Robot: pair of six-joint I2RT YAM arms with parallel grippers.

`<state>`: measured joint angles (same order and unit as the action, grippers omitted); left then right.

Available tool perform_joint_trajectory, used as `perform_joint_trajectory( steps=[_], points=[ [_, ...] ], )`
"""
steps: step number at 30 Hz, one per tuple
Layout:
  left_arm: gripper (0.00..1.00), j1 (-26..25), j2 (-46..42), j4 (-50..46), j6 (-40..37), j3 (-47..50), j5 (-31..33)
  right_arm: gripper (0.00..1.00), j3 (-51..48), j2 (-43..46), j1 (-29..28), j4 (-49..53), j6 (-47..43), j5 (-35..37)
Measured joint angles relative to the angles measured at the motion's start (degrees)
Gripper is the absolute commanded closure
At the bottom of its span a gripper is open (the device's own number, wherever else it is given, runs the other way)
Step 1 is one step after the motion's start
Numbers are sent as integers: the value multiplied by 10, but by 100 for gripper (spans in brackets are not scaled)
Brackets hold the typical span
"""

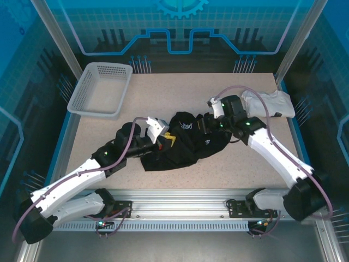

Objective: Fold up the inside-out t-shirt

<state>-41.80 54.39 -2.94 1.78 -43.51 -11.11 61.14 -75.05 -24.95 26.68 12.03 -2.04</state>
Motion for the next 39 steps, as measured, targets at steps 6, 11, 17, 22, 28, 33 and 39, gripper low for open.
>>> perform_joint_trajectory(
  steps=[6,11,17,22,28,33,39],
  points=[
    [100,0,-13,-9,11,12,22,42,33,-184,2,-14,7,20],
    [100,2,-24,-21,25,13,70,84,67,-256,3,-22,9,19],
    [100,59,-54,-32,79,-1,124,100,48,-100,46,-44,7,35],
    [100,155,-57,-41,136,-83,106,98,51,62,105,-69,9,51],
    [100,202,-37,-85,149,-240,77,93,65,115,119,-59,13,49],
    [100,223,-23,-118,163,-261,54,84,42,108,119,-55,26,26],
    [100,230,3,-138,190,-221,27,65,53,-49,118,-35,28,-9]
  ],
)
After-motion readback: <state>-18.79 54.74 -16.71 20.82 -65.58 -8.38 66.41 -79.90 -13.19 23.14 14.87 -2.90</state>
